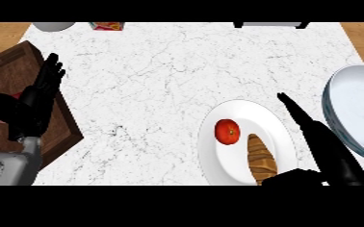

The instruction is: Pick the tomato from the plate and place it in the bowl

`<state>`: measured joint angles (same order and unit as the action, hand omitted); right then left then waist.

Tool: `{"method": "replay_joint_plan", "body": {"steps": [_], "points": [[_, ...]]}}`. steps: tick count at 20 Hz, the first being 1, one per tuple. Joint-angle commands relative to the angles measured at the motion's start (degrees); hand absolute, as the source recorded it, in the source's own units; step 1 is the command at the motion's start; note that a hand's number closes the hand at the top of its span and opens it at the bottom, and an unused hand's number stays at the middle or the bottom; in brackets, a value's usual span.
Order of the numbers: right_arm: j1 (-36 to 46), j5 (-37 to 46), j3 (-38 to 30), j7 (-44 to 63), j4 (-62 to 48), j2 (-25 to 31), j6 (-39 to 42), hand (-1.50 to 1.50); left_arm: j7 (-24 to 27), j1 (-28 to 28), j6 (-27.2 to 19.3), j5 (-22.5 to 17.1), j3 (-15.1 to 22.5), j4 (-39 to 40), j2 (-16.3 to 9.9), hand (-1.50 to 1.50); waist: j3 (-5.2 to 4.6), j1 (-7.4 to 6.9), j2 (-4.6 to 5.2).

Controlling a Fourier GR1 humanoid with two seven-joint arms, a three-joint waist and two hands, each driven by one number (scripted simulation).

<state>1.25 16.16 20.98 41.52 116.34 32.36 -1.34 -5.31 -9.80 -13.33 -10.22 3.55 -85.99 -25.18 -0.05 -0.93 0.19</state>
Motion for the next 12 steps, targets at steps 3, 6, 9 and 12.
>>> {"method": "replay_joint_plan", "body": {"steps": [3,6,9,12], "points": [[5.7,1.7,4.6,6.2,-5.0,-4.7,6.6,-1.50,5.4,3.6,1.8,0.6,-2.2,1.6,1.6,0.00,0.01,0.51,-0.15],[6.6,8.1,6.2,2.5,-11.5,-8.2,5.3,-1.50,-2.2,0.6,-0.1,3.2,-0.9,-2.8,2.1,0.00,0.06,0.61,-0.19],[6.6,14.2,5.6,5.7,-5.8,-7.9,3.4,-1.50,1.6,2.3,3.4,1.5,-3.6,-0.6,1.2,0.00,0.02,0.87,-0.26],[7.9,19.0,5.8,1.5,-14.0,-10.7,0.9,-1.50,0.3,0.6,6.0,0.4,-6.2,0.9,-0.5,0.00,0.04,0.75,-0.17]]}}
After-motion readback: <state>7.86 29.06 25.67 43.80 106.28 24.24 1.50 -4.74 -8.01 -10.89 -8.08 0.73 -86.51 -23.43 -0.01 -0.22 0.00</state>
